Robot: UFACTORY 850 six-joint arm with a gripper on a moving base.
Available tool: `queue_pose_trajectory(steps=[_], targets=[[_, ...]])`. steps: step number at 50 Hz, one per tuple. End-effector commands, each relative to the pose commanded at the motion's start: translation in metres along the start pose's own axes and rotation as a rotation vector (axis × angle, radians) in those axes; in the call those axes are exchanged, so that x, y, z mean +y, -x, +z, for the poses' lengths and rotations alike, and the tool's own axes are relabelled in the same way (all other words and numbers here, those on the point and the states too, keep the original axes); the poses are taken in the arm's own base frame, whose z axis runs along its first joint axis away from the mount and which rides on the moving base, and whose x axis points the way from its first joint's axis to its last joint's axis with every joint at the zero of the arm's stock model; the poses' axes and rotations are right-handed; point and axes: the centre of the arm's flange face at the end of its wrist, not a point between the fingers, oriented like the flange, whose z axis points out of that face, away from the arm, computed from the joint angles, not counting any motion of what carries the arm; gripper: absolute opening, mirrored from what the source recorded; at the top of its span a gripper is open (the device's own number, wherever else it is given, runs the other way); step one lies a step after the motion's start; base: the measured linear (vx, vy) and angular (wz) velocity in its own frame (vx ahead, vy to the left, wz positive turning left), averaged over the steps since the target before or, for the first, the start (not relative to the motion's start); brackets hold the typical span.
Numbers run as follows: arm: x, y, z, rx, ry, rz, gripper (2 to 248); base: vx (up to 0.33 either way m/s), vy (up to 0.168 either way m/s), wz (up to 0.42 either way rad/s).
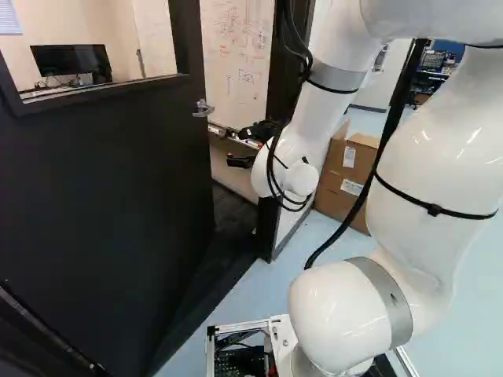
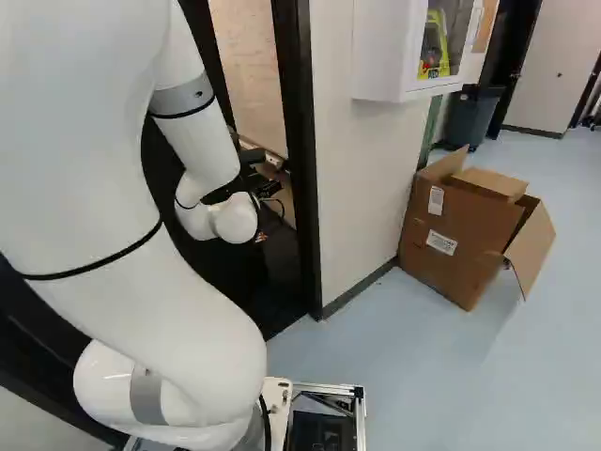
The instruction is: Open the door and move inside
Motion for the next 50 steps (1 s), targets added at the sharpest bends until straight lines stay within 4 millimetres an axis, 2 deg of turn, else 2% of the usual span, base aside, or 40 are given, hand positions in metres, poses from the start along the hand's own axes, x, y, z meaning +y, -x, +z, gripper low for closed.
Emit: queue_pose_trajectory(steps=[35, 50], targets=[[0.0000, 0.0000, 0.0000, 0.000, 0.000, 0.000, 247, 0.048, 0.066, -0.018], [0.0000, 0.0000, 0.0000, 0.000, 0.000, 0.000, 247, 0.001, -0.002, 0.001]])
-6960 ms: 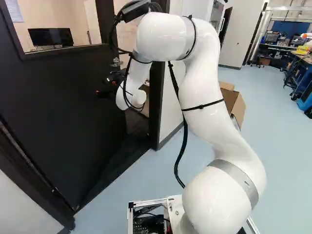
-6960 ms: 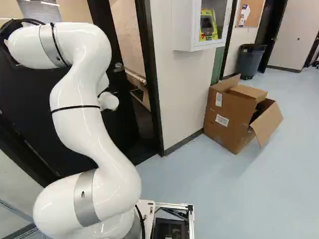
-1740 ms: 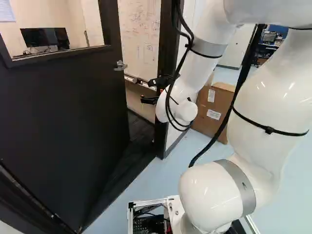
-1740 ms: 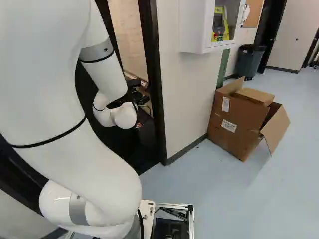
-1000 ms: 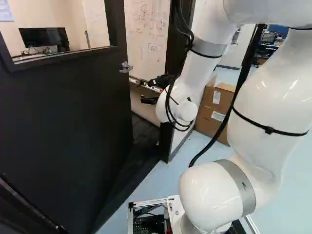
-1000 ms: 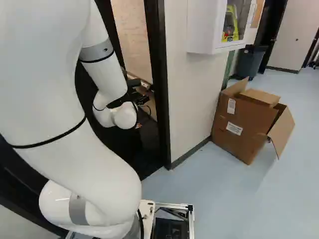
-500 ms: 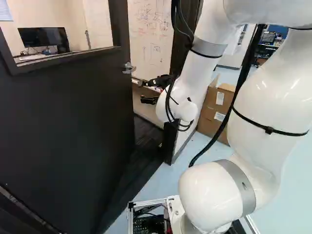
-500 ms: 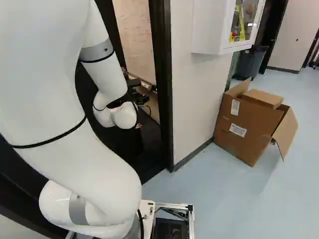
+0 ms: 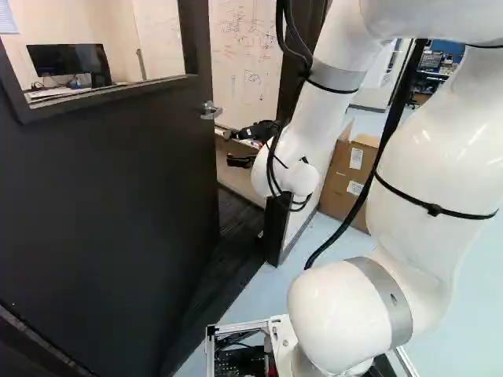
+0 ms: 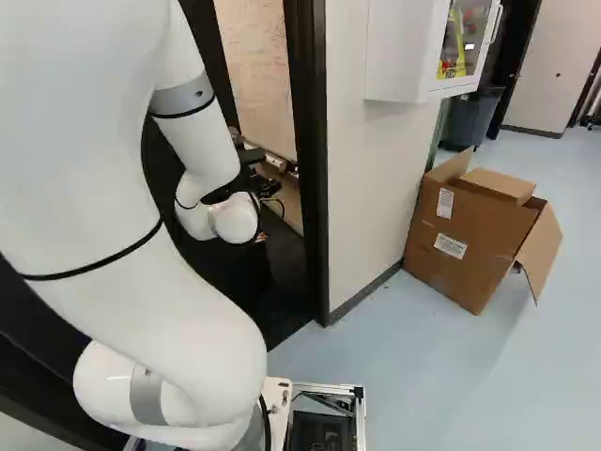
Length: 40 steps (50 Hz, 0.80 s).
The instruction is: Open the door and move inside
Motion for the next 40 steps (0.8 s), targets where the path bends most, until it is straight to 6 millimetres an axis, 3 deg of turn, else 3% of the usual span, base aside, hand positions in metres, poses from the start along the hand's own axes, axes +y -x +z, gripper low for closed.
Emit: queue_pose_trajectory(steps=[40], targets=[[-0.026, -0.009, 0.030, 0.011, -0.047, 0.003, 247, 0.000, 0.000, 0.000]])
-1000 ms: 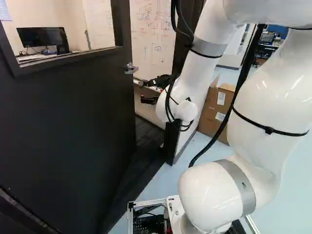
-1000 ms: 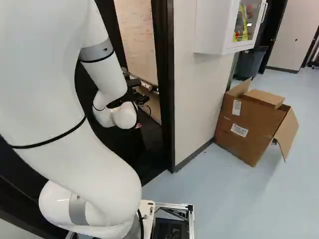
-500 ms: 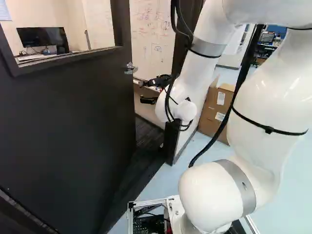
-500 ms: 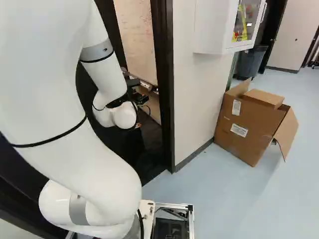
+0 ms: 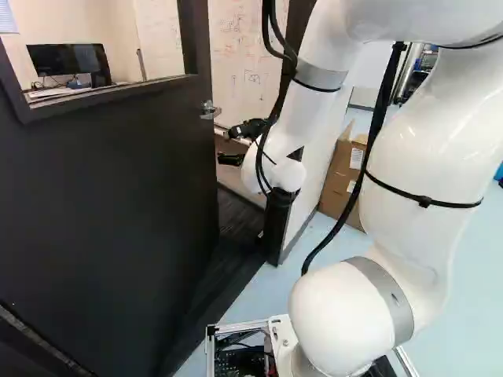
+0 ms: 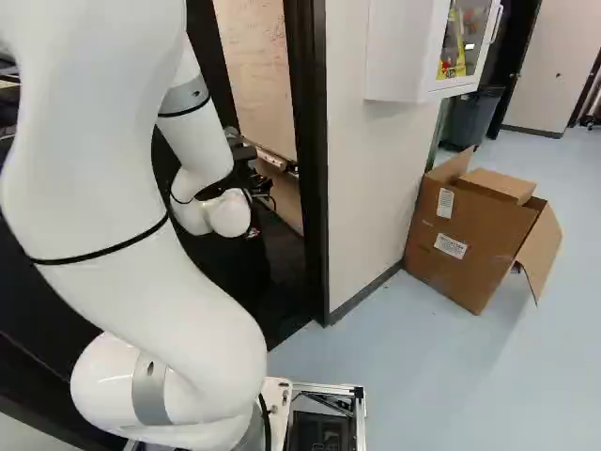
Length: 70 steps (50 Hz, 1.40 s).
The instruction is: Open the door and move inside
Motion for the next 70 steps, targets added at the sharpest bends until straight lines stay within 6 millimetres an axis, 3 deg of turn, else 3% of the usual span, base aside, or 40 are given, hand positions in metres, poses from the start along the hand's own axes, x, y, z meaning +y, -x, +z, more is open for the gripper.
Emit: queue_pose_trajectory(steps=[70], targets=[[-0.073, -0.013, 0.051, 0.003, -0.017, 0.074, 247, 0.000, 0.000, 0.000]])
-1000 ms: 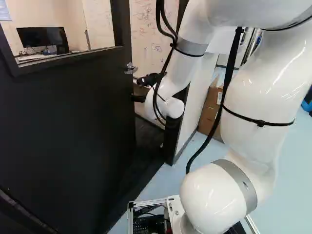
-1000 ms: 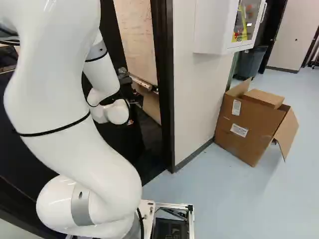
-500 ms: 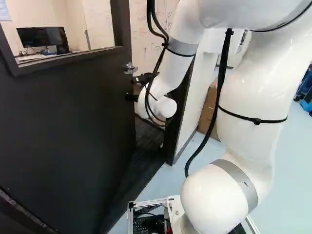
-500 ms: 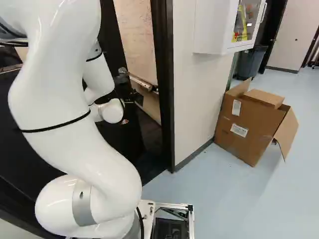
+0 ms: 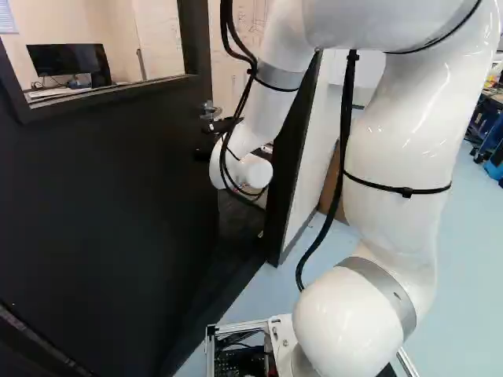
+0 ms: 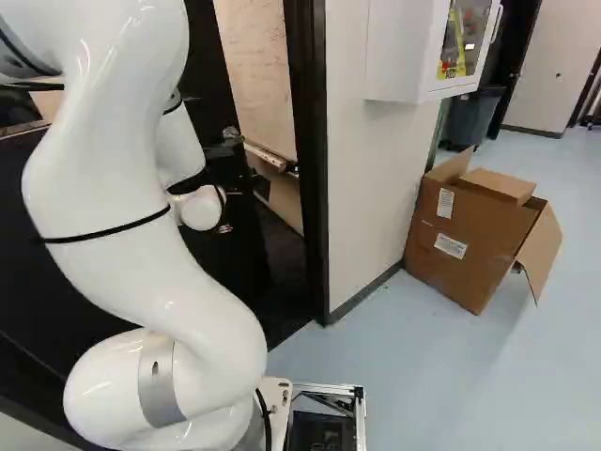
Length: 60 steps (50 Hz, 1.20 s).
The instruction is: Open the door and move inside
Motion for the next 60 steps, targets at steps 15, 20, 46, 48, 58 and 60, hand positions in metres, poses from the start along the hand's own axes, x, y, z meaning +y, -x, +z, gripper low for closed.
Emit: queue_pose_trajectory(steps=[15, 20, 46, 48, 58, 60], targets=[[-0.016, 0.000, 0.011, -0.007, 0.009, 0.024, 247, 0.000, 0.000, 0.000], [-0.021, 0.000, 0.015, -0.010, 0.013, 0.032, 247, 0.000, 0.000, 0.000], [-0.050, 0.000, 0.033, -0.027, 0.035, 0.079, 247, 0.000, 0.000, 0.000], [-0.052, 0.000, 0.034, -0.028, 0.037, 0.083, 247, 0.000, 0.000, 0.000], [-0.063, 0.000, 0.041, -0.032, 0.047, 0.102, 247, 0.000, 0.000, 0.000], [-0.065, 0.000, 0.043, -0.032, 0.049, 0.106, 247, 0.000, 0.000, 0.000]])
